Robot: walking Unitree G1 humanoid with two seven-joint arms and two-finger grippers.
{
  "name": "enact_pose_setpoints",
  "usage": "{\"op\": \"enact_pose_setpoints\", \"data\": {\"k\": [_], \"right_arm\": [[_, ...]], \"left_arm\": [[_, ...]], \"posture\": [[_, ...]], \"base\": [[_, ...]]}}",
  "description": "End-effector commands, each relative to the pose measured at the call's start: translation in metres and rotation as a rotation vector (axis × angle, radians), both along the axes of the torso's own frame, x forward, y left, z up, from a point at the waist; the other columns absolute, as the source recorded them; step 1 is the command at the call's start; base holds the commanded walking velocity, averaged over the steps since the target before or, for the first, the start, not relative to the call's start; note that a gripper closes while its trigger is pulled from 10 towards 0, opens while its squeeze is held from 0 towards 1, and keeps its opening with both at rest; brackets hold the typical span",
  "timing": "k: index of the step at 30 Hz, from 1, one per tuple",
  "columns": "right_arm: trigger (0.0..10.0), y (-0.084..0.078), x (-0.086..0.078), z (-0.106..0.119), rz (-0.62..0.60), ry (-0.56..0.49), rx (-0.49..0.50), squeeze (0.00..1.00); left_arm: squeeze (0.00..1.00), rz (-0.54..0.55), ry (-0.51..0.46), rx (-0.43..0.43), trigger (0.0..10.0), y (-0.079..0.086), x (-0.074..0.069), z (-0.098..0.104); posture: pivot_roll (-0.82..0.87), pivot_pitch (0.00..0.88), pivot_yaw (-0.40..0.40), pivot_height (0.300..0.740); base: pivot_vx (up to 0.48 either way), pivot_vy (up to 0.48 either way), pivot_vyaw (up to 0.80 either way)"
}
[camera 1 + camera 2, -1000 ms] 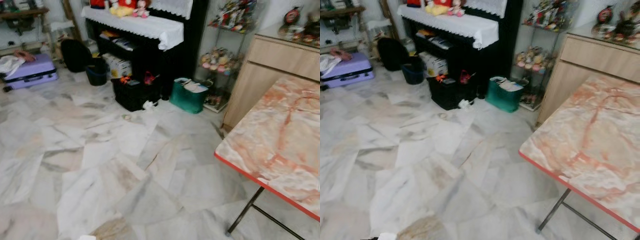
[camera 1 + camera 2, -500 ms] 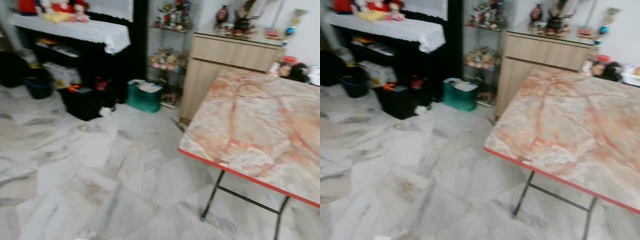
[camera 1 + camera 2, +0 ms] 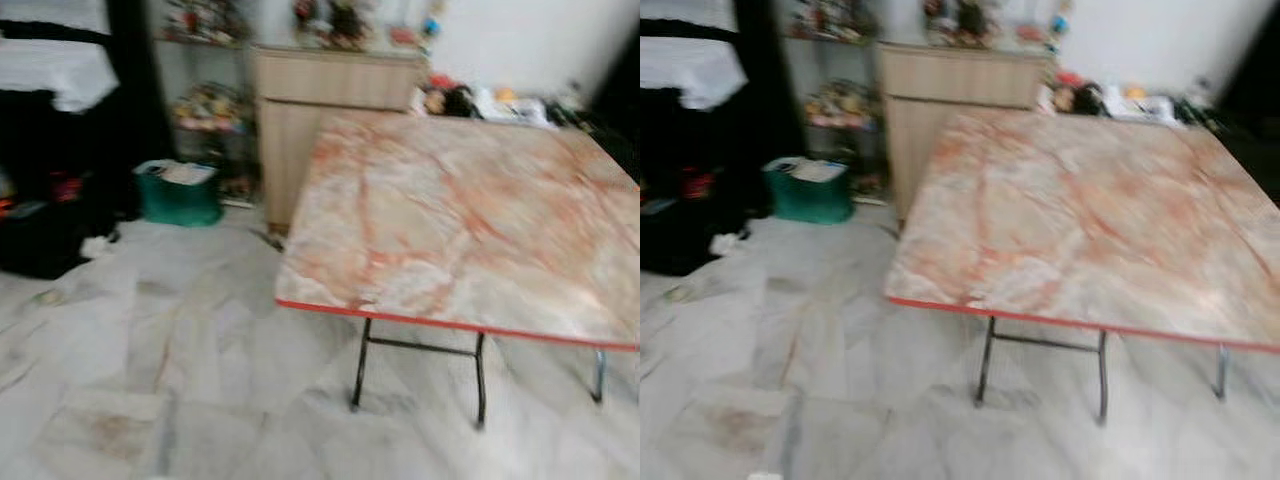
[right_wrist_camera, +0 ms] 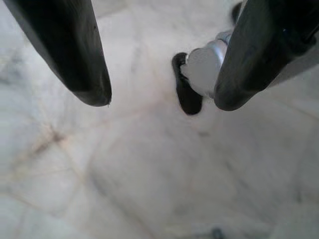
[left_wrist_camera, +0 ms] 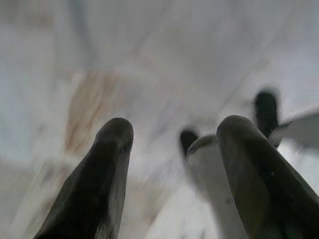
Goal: Hang hanger
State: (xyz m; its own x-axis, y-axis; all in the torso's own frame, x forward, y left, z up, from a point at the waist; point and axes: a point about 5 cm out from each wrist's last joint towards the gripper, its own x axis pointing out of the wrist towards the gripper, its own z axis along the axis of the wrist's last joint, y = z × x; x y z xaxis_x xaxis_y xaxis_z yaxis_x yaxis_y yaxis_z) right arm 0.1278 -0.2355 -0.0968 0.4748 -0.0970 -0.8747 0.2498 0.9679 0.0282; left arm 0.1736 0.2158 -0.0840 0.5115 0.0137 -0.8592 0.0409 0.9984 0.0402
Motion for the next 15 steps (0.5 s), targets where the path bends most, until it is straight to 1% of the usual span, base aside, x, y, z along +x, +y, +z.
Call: {"op": "enact_pose_setpoints", "data": {"k": [1,7,15], "right_arm": [[10.0,0.0152,0.0788,0.0294,0.121,-0.083,0.002,0.0],[10.0,0.0153,0.079,0.0296,0.123,-0.086,0.004,0.0],[10.0,0.0157,0.0797,0.0298,0.102,-0.101,0.0,0.0]], "left_arm": [[0.0,0.25,-0.047,-0.006,10.0,0.0232,-0.0258,-0.0042],[0.0,0.25,-0.049,-0.003,10.0,0.0241,-0.0254,-0.0038],[0.0,0.248,-0.051,-0.004,10.0,0.0239,-0.0248,-0.0035]], "posture": [[0.16,0.138,-0.074,0.74],[0.15,0.142,-0.074,0.74],[0.16,0.142,-0.072,0.74]], "base": [[0.0,0.0,-0.79],[0.0,0.0,-0.76],[0.0,0.0,0.0]]}}
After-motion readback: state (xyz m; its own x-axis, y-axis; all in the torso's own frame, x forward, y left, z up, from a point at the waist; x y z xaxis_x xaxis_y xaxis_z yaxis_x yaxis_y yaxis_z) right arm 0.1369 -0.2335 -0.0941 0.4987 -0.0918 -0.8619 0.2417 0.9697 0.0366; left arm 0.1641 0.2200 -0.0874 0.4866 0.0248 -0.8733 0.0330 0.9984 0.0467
